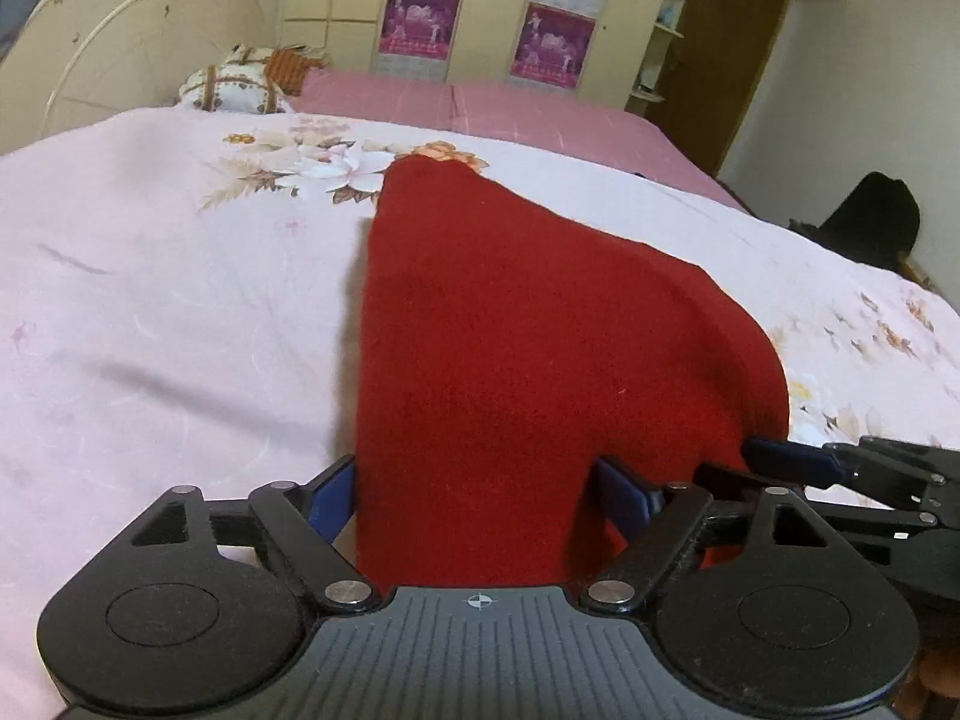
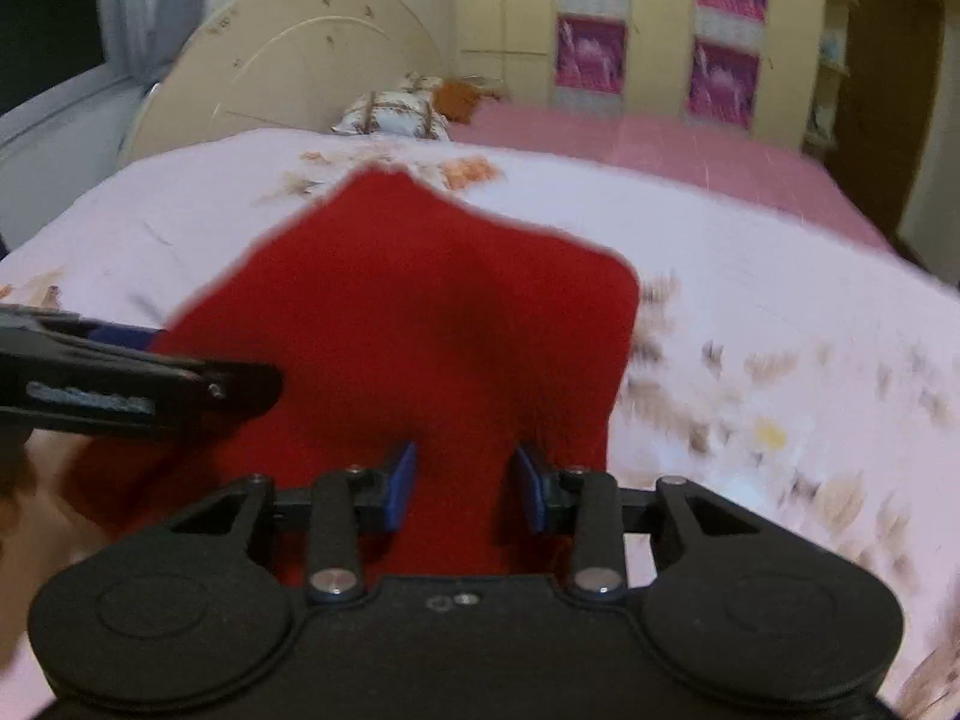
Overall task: Fold small clothes
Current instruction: 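Open both tools and press the folded sweater flat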
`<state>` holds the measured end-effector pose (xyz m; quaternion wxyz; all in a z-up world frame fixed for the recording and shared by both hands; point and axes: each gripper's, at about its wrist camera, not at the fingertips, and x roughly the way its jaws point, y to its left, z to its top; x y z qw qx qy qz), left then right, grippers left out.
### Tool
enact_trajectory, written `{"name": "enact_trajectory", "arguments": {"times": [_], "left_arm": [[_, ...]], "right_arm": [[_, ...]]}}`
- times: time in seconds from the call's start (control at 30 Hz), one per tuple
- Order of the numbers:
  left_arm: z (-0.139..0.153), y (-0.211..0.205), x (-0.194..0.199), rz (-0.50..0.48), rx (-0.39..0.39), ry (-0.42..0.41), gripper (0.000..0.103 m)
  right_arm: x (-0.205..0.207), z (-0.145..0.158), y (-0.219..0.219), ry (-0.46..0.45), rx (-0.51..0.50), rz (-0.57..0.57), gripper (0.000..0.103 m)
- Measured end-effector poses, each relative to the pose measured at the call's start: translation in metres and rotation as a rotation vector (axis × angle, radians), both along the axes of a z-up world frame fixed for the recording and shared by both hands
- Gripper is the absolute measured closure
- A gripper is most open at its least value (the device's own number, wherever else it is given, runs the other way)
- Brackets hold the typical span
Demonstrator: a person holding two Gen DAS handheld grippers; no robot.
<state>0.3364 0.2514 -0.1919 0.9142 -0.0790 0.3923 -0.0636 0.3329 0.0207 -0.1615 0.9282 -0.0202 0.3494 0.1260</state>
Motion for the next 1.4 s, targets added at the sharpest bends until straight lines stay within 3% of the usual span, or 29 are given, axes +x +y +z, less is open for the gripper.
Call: {"name": "enact_trajectory", "arguments": {"times": [0.23, 0.37, 0.5, 0.57, 0.63, 0.77, 1.0, 1.2, 1.27, 1.33, 1.37, 1.4], "left_arm": [[0.013, -0.001, -0.007, -0.003, 0.004, 0.021, 0.019], [0.023, -0.005, -0.023, 0.007, 0.031, -0.003, 0.000], [0.015, -0.020, -0.033, -0.017, 0.084, 0.011, 0.000], [0.012, -0.025, -0.035, -0.011, 0.111, 0.029, 0.000], [0.015, -0.022, -0.039, 0.011, 0.077, 0.027, 0.000], [0.024, -0.026, -0.047, 0.045, 0.063, 0.036, 0.000], [0.019, -0.039, -0.048, 0.164, 0.117, 0.162, 0.000], [0.001, -0.030, -0.055, 0.145, 0.089, 0.141, 0.000], [-0.002, -0.026, -0.056, 0.138, 0.058, 0.143, 0.000], [-0.003, -0.020, -0.058, 0.127, 0.013, 0.138, 0.000], [-0.003, -0.016, -0.059, 0.126, -0.019, 0.127, 0.000], [-0.003, -0.012, -0.062, 0.144, -0.047, 0.108, 0.000]], "right_arm": [[-0.012, 0.023, -0.002, 0.017, 0.066, -0.040, 0.061], [-0.027, 0.036, 0.001, -0.038, 0.065, -0.029, 0.051], [-0.024, 0.012, 0.005, 0.040, -0.032, -0.029, 0.051], [-0.023, 0.005, -0.003, 0.072, 0.020, -0.047, 0.051], [-0.026, 0.010, -0.007, 0.069, 0.040, -0.049, 0.051], [-0.038, 0.022, -0.013, 0.016, 0.045, -0.020, 0.041], [-0.041, 0.019, -0.021, 0.040, 0.066, -0.028, 0.035], [-0.038, 0.006, -0.018, 0.052, 0.037, -0.047, 0.038], [-0.034, -0.006, -0.015, 0.071, -0.006, -0.027, 0.040], [-0.036, -0.008, -0.020, 0.066, 0.021, -0.022, 0.041], [-0.036, -0.008, -0.022, 0.068, 0.038, -0.014, 0.051], [-0.036, -0.008, -0.023, 0.072, 0.056, -0.007, 0.055]]}}
